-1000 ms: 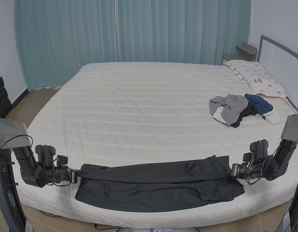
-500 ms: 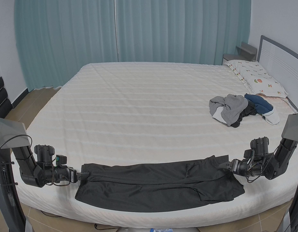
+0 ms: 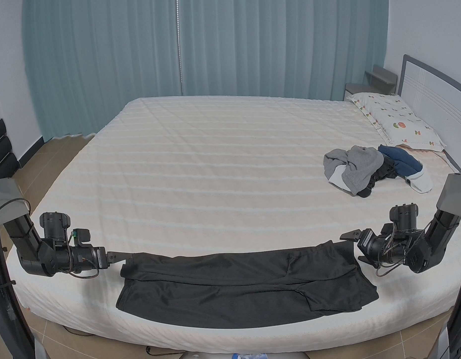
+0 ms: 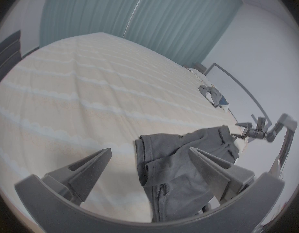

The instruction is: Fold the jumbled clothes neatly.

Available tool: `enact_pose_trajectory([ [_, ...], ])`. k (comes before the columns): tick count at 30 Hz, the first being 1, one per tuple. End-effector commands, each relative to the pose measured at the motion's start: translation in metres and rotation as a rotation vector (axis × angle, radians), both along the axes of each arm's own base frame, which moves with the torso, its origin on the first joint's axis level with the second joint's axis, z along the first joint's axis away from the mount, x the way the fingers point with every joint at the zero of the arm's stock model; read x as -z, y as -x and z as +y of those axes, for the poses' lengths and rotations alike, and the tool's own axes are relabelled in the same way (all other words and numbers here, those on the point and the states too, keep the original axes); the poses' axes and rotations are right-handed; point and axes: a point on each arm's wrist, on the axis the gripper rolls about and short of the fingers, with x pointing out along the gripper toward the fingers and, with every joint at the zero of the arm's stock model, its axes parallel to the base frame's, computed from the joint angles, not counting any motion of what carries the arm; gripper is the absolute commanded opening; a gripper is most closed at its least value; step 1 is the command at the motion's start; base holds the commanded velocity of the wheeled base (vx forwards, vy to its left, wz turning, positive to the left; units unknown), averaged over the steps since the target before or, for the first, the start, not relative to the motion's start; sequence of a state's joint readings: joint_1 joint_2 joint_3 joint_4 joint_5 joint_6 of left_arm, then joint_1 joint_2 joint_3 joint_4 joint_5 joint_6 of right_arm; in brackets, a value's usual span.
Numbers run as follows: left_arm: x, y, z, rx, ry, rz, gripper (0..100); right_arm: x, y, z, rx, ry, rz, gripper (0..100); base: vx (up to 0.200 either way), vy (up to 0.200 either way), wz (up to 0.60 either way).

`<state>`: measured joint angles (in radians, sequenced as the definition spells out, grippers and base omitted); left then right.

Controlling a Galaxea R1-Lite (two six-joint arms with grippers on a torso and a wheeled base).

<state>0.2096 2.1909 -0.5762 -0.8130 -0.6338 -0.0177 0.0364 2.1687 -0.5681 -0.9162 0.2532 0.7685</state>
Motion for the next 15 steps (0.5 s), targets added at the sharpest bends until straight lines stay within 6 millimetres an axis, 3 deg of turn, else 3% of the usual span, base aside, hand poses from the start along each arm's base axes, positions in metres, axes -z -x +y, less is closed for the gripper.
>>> enact_pose_trajectory([
  [1, -0.014, -0.018, -0.011, -0.038, 0.081, 0.024, 100, 0.024, -0.008, -0.001, 0.035, -0.035, 0.033, 100, 0.000, 0.000, 0.00],
  [7, -0.005, -0.039, -0.034, -0.146, 0.146, 0.113, 100, 0.030, -0.012, -0.004, 0.059, -0.056, 0.037, 100, 0.000, 0.000, 0.00],
  [12, 0.016, -0.044, -0.042, -0.185, 0.090, 0.156, 100, 0.030, -0.012, -0.003, 0.062, -0.064, 0.040, 100, 0.000, 0.000, 0.00],
  [15, 0.019, -0.044, -0.043, -0.196, 0.072, 0.160, 100, 0.031, -0.012, -0.002, 0.061, -0.061, 0.043, 100, 0.000, 0.000, 0.00],
])
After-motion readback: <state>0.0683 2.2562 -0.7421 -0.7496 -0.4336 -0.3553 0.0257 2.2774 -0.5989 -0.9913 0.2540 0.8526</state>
